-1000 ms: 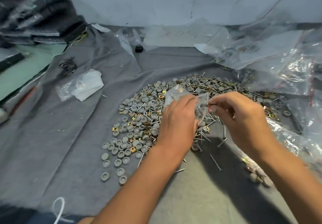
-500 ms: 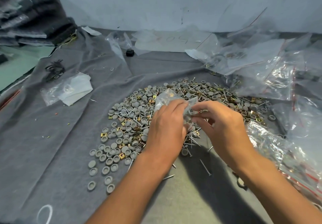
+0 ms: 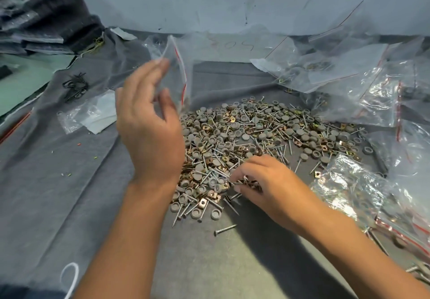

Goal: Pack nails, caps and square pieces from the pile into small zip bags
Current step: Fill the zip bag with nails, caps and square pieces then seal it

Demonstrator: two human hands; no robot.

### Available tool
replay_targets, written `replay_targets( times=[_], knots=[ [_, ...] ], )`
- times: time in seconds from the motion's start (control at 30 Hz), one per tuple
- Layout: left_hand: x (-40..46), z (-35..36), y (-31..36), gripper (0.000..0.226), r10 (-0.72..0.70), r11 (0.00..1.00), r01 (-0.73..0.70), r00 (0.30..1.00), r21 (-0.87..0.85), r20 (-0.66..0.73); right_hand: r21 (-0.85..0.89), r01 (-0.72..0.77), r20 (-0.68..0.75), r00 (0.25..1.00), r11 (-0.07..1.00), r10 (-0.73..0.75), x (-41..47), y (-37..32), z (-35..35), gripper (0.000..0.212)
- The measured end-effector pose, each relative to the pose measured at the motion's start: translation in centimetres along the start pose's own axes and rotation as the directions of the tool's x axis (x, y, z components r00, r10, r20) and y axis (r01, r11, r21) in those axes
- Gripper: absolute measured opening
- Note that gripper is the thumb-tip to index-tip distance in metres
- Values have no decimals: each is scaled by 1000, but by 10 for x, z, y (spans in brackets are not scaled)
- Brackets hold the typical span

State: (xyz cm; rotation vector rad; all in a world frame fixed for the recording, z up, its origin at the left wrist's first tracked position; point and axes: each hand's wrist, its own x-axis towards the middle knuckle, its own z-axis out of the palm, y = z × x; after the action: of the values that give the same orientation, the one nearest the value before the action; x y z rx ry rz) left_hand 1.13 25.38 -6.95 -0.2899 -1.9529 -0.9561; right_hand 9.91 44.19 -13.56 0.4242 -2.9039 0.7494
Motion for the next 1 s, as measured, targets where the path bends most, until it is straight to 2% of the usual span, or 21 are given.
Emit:
replay_targets(
  times=[0.07,0.17,0.27,0.53,0.67,0.73,0.83,1.0],
  knots=[
    [0,-1,-7,37,-8,998,-2,989,65,147,-58,29,8,1000,998,-28,1,-4,4,18],
    [-9,2,-10,42,-68,992,17,904,123,422,-177,47,30,999,983,-42,1,-9,12,29],
    [-13,7,-11,42,-93,992,33,839,121,536,-264,50,24,999,963,-45,1,-12,18,32],
    [-20,12,-8,42,-49,997,10,818,72,573,-209,41,14,999,977,-39,-1,-15,24,10],
    [-21,12,-7,42,-35,998,2,820,58,571,-12,-30,-21,999,999,29,-3,-11,21,7],
    [-21,12,-7,42,-35,998,0,820,62,572,47,-18,10,1000,999,18,-3,-11,18,7],
    [-20,12,-6,43,-33,998,-5,820,65,572,18,44,59,997,999,-45,-5,-17,16,11],
    [-22,12,-4,44,-20,998,-14,820,56,572,-44,49,151,988,998,-42,-3,-20,15,21]
  ],
)
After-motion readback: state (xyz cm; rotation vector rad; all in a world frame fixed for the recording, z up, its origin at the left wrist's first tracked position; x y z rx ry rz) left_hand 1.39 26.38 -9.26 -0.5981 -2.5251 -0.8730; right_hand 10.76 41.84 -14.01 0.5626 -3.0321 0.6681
